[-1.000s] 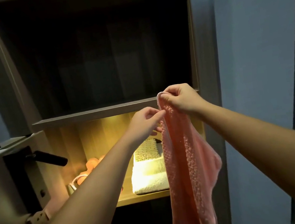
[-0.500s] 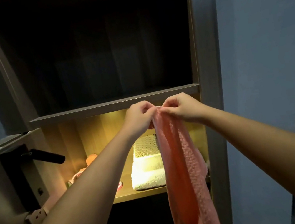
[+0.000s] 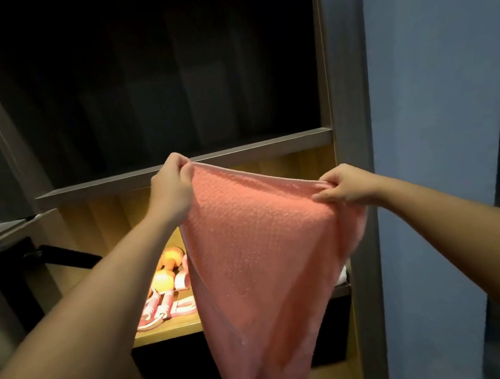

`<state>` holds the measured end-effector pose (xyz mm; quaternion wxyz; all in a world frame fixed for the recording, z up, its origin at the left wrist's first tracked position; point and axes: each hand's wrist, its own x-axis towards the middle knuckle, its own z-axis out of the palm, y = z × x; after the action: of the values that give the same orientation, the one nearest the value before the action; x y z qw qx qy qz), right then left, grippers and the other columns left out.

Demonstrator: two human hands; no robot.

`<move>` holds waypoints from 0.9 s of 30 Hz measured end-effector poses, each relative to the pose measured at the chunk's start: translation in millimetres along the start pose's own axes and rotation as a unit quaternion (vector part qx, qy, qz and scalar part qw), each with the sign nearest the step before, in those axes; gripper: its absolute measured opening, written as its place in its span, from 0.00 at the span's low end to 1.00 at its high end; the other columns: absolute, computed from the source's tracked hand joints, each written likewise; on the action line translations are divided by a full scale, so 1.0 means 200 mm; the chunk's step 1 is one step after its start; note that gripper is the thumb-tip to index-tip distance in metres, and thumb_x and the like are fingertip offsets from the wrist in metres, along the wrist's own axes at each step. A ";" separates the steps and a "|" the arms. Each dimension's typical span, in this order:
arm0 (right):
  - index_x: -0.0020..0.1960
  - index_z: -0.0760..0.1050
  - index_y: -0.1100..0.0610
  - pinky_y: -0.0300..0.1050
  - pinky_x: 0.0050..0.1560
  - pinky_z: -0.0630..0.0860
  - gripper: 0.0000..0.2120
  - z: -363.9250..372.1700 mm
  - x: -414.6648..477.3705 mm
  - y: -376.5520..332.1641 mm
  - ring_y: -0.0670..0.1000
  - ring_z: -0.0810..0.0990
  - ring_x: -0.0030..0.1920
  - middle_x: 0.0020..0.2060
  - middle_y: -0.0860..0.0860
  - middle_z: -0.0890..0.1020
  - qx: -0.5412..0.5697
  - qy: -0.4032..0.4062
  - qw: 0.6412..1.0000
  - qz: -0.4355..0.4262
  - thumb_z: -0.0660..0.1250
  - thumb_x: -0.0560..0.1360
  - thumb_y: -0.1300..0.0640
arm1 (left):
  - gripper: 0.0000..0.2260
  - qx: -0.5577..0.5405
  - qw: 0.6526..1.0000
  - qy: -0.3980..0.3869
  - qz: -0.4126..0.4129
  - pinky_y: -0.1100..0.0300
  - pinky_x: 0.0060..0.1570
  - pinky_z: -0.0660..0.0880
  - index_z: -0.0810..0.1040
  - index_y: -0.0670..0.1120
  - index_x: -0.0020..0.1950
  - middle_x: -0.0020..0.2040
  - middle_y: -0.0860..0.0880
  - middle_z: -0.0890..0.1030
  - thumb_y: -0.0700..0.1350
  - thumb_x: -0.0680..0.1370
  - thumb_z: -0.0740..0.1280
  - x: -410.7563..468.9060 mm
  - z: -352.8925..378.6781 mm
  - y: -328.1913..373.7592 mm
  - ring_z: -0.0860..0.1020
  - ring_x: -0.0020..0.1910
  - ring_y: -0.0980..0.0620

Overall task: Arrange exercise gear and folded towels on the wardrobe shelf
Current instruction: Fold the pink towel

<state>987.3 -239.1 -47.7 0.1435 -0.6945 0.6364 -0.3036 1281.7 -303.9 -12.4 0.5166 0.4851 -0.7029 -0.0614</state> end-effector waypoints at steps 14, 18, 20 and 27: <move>0.51 0.79 0.59 0.42 0.37 0.78 0.09 -0.12 0.08 0.09 0.54 0.80 0.45 0.44 0.56 0.80 0.159 0.192 0.967 0.061 0.60 0.82 0.61 | 0.04 0.030 0.992 -0.110 -0.049 0.62 0.38 0.75 0.78 0.48 0.50 0.46 0.50 0.78 0.45 0.80 0.65 0.11 -0.18 -0.25 0.77 0.46 0.53; 0.51 0.80 0.60 0.49 0.44 0.78 0.09 -0.14 0.11 0.05 0.53 0.77 0.44 0.43 0.56 0.79 0.121 0.192 0.971 0.069 0.60 0.81 0.61 | 0.04 0.021 0.987 -0.137 -0.075 0.63 0.38 0.77 0.79 0.46 0.50 0.45 0.47 0.79 0.41 0.80 0.64 0.12 -0.20 -0.26 0.79 0.46 0.51; 0.51 0.80 0.61 0.51 0.44 0.78 0.10 -0.14 0.12 0.02 0.55 0.77 0.43 0.42 0.57 0.78 0.118 0.210 0.968 0.067 0.60 0.80 0.62 | 0.06 0.009 0.983 -0.146 -0.108 0.60 0.39 0.78 0.78 0.44 0.50 0.46 0.45 0.79 0.41 0.82 0.61 0.12 -0.19 -0.25 0.80 0.45 0.49; 0.53 0.79 0.62 0.47 0.38 0.78 0.11 -0.12 0.11 -0.01 0.55 0.76 0.45 0.46 0.58 0.77 0.135 0.198 0.967 0.086 0.59 0.81 0.61 | 0.08 -0.035 0.978 -0.123 -0.167 0.57 0.42 0.78 0.77 0.44 0.49 0.48 0.44 0.78 0.44 0.83 0.59 0.07 -0.18 -0.22 0.79 0.49 0.47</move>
<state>974.1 -256.4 -23.4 0.1325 -0.5375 0.6626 -0.5044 1337.6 -321.1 -12.0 0.4255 0.5658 -0.6675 -0.2309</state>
